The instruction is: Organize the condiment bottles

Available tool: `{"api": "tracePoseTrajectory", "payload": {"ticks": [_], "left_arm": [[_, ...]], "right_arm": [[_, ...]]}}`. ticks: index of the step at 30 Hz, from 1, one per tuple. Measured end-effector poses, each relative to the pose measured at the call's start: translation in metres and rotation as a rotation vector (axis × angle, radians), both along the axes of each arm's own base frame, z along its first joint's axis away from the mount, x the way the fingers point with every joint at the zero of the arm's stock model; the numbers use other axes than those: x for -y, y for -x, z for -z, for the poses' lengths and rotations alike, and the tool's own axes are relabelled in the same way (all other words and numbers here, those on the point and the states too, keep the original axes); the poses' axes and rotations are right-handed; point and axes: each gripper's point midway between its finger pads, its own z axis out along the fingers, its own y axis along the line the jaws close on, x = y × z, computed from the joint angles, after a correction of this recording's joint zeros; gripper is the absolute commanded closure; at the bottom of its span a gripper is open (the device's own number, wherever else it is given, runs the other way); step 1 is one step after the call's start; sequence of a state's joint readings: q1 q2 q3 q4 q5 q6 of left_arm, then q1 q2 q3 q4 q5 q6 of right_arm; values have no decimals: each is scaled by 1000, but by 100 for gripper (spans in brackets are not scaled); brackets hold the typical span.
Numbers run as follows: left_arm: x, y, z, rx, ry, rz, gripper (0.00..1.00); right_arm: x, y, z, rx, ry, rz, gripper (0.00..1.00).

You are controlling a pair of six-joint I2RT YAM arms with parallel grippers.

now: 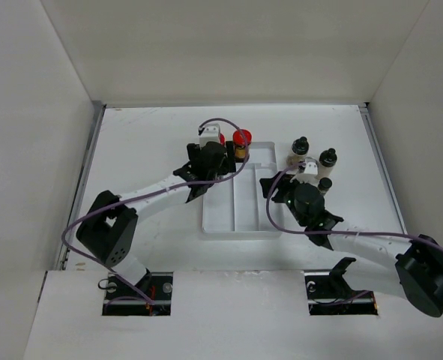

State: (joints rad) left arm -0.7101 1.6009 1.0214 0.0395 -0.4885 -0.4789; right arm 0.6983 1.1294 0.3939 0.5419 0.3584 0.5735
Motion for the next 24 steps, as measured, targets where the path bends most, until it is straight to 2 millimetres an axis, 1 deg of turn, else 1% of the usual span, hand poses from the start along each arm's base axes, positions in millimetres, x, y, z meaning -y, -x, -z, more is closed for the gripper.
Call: {"api": "tracePoseTrajectory", "payload": {"ticks": [1, 3, 5, 6, 8, 10, 11, 13, 15, 17, 19, 21, 23, 24], "left_arm": [[0, 2, -7, 14, 11, 3, 9], [-2, 7, -25, 56, 43, 3, 9], [-8, 14, -45, 108, 81, -2, 11], [-12, 19, -56, 140, 105, -8, 15], [-24, 31, -76, 202, 152, -18, 30], [-39, 45, -92, 264, 201, -35, 46], [-49, 52, -97, 293, 223, -48, 52], [-67, 67, -103, 343, 264, -76, 57], [-84, 79, -97, 365, 293, -106, 60], [-96, 90, -81, 365, 317, -129, 62], [-106, 100, -59, 347, 325, -148, 64], [-113, 106, -38, 326, 325, -163, 65], [-121, 111, -21, 317, 327, -178, 65], [-125, 112, -16, 318, 331, -188, 64]], "right_arm": [[-3, 2, -2, 8, 3, -12, 50], [-9, 6, -2, 16, 20, -37, 63], [-14, 10, -2, 24, 33, -58, 72], [-16, 11, -3, 29, 39, -68, 75], [-17, 13, -5, 36, 40, -76, 77], [-17, 14, -11, 45, 34, -76, 77], [-15, 14, -17, 50, 31, -74, 76], [-9, 10, -34, 60, 24, -51, 74], [5, -1, -57, 73, 22, 10, 73], [30, -17, -82, 84, 25, 104, 68], [60, -31, -102, 90, 35, 205, 56], [87, -39, -112, 80, 58, 293, 40], [108, -43, -110, 46, 100, 354, 25], [114, -44, -107, 27, 125, 372, 21]]}}
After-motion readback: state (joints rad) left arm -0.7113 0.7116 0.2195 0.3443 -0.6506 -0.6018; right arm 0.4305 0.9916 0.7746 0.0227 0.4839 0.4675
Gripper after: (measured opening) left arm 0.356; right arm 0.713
